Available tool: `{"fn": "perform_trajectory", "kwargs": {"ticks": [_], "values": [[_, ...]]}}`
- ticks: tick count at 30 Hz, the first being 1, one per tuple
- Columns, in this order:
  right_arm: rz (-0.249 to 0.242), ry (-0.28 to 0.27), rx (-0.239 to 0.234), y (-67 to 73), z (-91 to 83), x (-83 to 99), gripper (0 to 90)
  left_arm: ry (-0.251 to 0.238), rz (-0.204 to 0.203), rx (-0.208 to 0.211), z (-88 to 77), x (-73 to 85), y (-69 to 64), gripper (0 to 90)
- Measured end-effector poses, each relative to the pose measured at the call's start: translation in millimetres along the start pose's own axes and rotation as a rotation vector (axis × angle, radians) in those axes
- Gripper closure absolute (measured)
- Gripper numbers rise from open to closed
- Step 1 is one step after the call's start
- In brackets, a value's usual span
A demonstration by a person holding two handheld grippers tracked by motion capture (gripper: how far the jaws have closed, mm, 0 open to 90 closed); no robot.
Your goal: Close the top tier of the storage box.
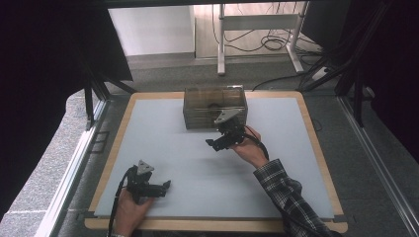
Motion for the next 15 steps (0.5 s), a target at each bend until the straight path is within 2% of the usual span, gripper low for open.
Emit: {"fn": "perform_trajectory", "kwargs": {"ticks": [15], "values": [[-0.027, 0.018, -0.009, 6.1, -3.6, 7.9, 6.0, -0.001, -0.001, 0.000, 0.0, 0.0, -0.1, 0.0]]}}
Point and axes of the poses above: each handheld gripper's, and its own axes: z roughly forward along the jaws, x roughly out of its underside, y roughly to its left, the point moved 4 cm from there along z, roughly forward along the jaws, and after that the axes turned 9 degrees about x, right-handed, at the moved point
